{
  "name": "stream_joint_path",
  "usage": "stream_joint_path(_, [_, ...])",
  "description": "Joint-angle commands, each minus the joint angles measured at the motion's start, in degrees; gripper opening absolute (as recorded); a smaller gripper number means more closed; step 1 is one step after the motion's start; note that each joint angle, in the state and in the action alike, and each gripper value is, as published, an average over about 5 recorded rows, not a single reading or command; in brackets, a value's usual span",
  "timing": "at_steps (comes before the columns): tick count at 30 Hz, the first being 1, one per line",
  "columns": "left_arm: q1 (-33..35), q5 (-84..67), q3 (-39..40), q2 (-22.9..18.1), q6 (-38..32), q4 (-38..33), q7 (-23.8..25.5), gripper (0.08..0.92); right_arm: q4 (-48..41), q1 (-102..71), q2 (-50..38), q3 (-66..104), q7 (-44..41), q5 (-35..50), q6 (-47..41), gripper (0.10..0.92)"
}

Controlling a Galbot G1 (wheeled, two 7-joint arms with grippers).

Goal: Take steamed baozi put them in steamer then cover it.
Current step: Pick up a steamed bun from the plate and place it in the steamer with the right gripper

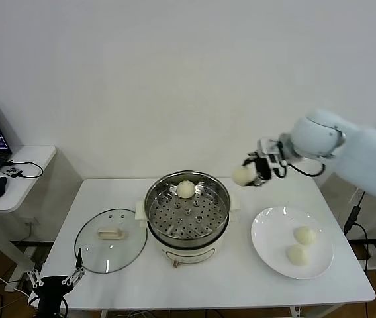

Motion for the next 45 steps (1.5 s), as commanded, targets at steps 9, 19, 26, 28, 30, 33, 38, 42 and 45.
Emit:
stream_joint_path(9, [-0.6, -0.4, -0.7, -0.1, 0.5, -0.5, 0.2, 0.823, -7.2, -3.1, 22.4, -4.6, 11.7, 13.6, -9.9, 0.602])
stream_joint_path(19, [-1.0, -0.7, -0.6, -0.9, 0.4, -0.6, 0.3, 0.823, -13.7, -10.4, 28.6, -3.7, 13.1, 11.4, -11.2, 0.605])
stream_joint_path(26, [-1.0, -0.8, -0.7, -1.0, 0.4, -0.4, 0.2, 0.823, -17.6, -12.6, 30.6, -3.4, 13.2, 8.6, -10.7, 0.602])
stream_joint_path(28, [-1.1, -0.8, -0.8, -1.0, 0.4, -0.4, 0.2, 0.823, -18.5, -12.9, 30.9, -3.2, 13.2, 8.2, -10.5, 0.602])
stream_joint_path(30, [-1.1, -0.8, -0.8, -0.9, 0.4, -0.4, 0.2, 0.823, -19.1, -13.2, 31.1, -2.9, 13.2, 7.8, -10.5, 0.604])
stream_joint_path(33, [-1.3, -0.8, -0.7, -0.9, 0.4, -0.3, 0.2, 0.823, -19.4, -13.3, 31.0, -3.0, 13.0, 7.0, -10.6, 0.610])
stream_joint_path(38, [-1.3, -0.8, -0.5, -1.0, 0.3, -0.2, 0.2, 0.823, -19.3, -13.2, 30.5, -3.0, 12.8, 6.9, -10.6, 0.681])
stream_joint_path(42, [-1.3, -0.7, -0.4, -1.0, 0.4, -0.4, 0.3, 0.823, -18.4, -12.8, 29.6, -2.4, 12.2, 7.4, -10.0, 0.787])
stream_joint_path(45, [-1.3, -0.7, -0.4, -1.0, 0.4, -0.6, 0.3, 0.823, -16.3, -11.0, 27.5, -1.8, 10.4, 7.9, -9.3, 0.817])
